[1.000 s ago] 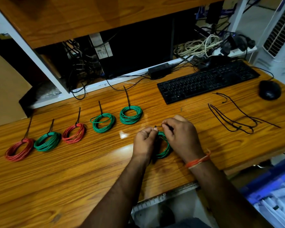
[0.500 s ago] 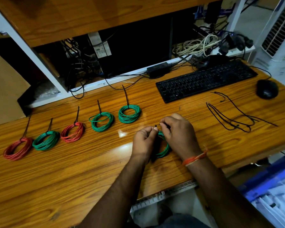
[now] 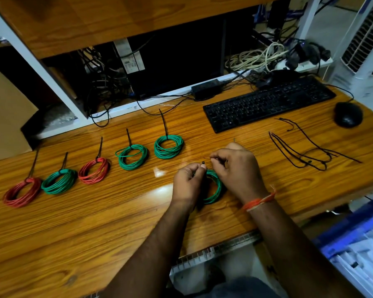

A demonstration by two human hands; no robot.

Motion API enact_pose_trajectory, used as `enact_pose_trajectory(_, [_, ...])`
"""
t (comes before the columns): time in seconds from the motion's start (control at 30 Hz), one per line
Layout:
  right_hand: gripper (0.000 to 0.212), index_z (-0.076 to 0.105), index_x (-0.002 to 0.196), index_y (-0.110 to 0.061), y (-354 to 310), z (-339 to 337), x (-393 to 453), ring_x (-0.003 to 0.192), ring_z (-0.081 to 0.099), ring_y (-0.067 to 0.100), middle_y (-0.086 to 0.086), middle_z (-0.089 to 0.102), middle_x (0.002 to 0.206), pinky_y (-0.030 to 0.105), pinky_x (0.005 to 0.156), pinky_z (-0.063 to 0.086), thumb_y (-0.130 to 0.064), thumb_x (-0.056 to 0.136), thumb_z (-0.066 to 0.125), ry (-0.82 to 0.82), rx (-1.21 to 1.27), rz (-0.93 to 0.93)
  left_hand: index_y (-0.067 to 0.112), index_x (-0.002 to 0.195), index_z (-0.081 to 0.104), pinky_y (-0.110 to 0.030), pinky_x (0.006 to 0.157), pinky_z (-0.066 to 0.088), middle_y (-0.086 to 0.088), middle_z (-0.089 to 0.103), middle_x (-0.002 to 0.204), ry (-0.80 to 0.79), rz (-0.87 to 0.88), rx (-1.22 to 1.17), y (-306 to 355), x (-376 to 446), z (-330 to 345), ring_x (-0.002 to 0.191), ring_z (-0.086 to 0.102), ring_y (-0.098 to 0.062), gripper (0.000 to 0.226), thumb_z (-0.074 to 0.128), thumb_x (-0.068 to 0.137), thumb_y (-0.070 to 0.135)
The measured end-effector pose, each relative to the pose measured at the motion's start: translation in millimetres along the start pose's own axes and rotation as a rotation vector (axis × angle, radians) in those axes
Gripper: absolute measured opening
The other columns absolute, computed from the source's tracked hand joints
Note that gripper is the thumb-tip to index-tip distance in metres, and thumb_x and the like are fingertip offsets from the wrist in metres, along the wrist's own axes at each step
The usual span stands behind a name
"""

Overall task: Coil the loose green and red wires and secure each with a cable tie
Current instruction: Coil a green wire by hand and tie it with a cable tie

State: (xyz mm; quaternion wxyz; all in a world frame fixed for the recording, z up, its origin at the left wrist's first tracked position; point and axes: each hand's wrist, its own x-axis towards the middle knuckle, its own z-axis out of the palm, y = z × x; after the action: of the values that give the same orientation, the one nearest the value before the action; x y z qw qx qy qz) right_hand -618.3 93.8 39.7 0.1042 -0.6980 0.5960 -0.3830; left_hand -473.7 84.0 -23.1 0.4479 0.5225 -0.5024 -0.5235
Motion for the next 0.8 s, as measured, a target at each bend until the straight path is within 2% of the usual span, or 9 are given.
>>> enact_pose_trajectory(0.07, [0.008,0.079,0.091,-0.013,1.2,0.3,-0.1,0.079,0.065,0.025,0.007,0.066,0.086,0.033,0.069,0.056,-0.008,0.085,0.075,-0.007,0.004,-0.003,0.014,0.071,0.053,-0.033,0.056,0.028,-0.006,0.040,0.064,0.007,0.006,0.011,-0.1,0.0,0.0,0.059,0.036,-0.016,0.031,0.058,0.100,0.023])
enact_pose_trajectory(0.17, [0.005,0.076,0.090,-0.012,1.6,2.5,-0.8,0.082,0.062,0.027,0.008,0.064,0.088,0.039,0.071,0.055,-0.010,0.088,0.072,-0.008,-0.011,-0.013,0.017,0.069,0.052,-0.034,0.057,0.028,-0.005,0.040,0.063,0.012,0.002,0.015,-0.4,0.7,-0.5,0.059,0.036,-0.016,0.032,0.058,0.098,0.028])
enact_pose_trajectory(0.43, [0.003,0.073,0.091,-0.012,-0.1,6.1,-2.7,0.087,0.060,0.030,0.009,0.063,0.090,0.038,0.074,0.053,-0.011,0.089,0.070,-0.025,-0.055,-0.017,0.006,0.070,0.049,-0.039,0.059,0.030,-0.010,0.042,0.066,-0.012,-0.005,0.002,-3.3,1.7,-0.9,0.064,0.037,-0.021,0.039,0.059,0.095,0.034])
enact_pose_trajectory(0.67, [0.005,0.073,0.094,-0.011,-3.0,5.7,-2.4,0.089,0.059,0.030,0.010,0.062,0.092,0.037,0.077,0.051,-0.012,0.091,0.069,-0.028,-0.079,-0.008,0.020,0.067,0.053,-0.040,0.059,0.030,-0.008,0.043,0.064,-0.007,0.001,0.015,-5.2,2.3,-1.1,0.064,0.037,-0.020,0.032,0.059,0.095,0.035])
enact_pose_trajectory(0.8, [0.004,0.074,0.092,-0.013,-2.0,6.8,-1.7,0.086,0.060,0.028,0.008,0.061,0.090,0.033,0.074,0.051,-0.011,0.089,0.071,-0.062,-0.071,0.011,0.012,0.068,0.051,-0.040,0.060,0.031,-0.008,0.044,0.065,-0.020,0.012,0.036,-8.7,3.9,-1.4,0.064,0.037,-0.020,0.038,0.059,0.094,0.039])
